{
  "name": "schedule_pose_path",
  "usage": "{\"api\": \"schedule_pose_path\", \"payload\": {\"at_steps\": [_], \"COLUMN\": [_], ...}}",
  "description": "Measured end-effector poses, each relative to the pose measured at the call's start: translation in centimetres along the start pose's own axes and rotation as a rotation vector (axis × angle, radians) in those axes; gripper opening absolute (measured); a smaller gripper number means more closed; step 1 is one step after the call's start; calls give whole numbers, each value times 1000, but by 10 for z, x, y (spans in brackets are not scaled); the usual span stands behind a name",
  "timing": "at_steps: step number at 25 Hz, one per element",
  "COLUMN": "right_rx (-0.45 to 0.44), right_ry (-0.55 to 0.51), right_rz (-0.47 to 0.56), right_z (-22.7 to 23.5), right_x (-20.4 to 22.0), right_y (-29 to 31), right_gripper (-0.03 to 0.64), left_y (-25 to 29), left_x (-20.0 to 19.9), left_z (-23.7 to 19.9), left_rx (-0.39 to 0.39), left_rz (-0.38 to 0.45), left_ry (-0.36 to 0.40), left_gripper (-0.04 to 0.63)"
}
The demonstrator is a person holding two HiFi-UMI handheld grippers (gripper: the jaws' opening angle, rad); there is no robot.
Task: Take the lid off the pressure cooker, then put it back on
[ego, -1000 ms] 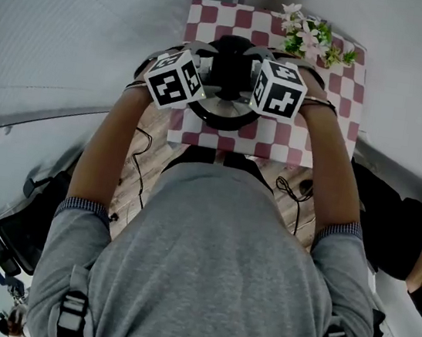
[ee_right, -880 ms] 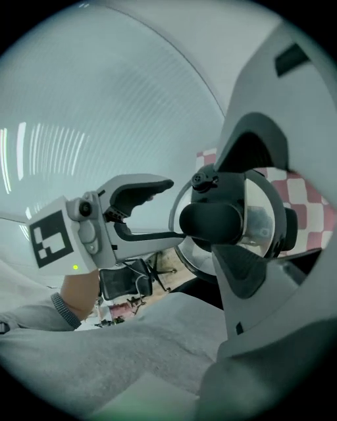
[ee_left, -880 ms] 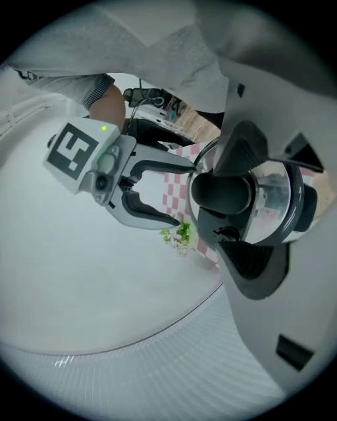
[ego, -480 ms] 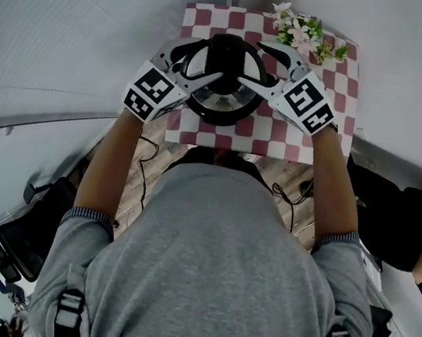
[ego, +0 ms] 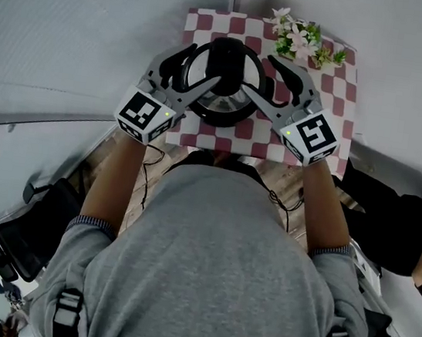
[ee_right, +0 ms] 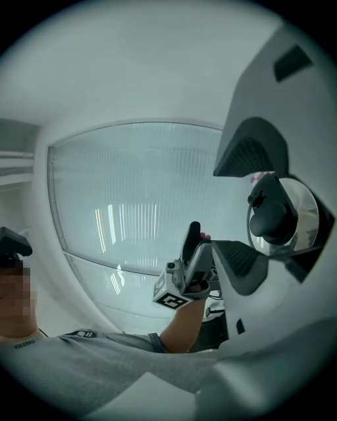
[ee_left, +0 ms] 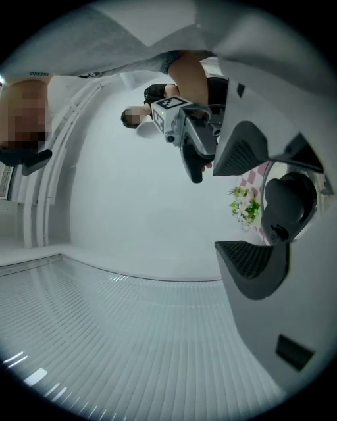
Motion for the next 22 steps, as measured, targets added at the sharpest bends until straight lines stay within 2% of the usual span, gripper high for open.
{"api": "schedule_pose_path", "payload": {"at_steps": [3,8,11,12,17,22], "right_rx": [29,81,99,95,104,102], "right_ry": [10,30,24,19,25,15], "right_rz": [48,118,138,127,154,125], "right_z": [-10,-23,-29,-32,-40,-37], "right_x": [-3,-7,-7,-4,-4,1], "right_y": [-8,-17,-21,-23,-20,-23], "right_gripper": [305,267,219,201,156,129], "left_y": [-7,-18,-23,-24,-27,-29], "left_x": [-3,0,2,3,2,0], "left_z": [2,23,33,35,39,38], "left_rx": [-32,-12,-8,-6,-15,-24], "left_rz": [27,11,12,14,28,53], "left_ry": [-12,20,19,17,8,26], "left_gripper": [336,334,326,281,210,138]}}
Point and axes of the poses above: the fingertips, and each gripper's own axes: y forward along the fingers, z to its right, x out of its underside, the point moved 7 cm from there along -y, backward along the fingers, and after that the axes turned 13 degrees about z, right-handed, at the moved point
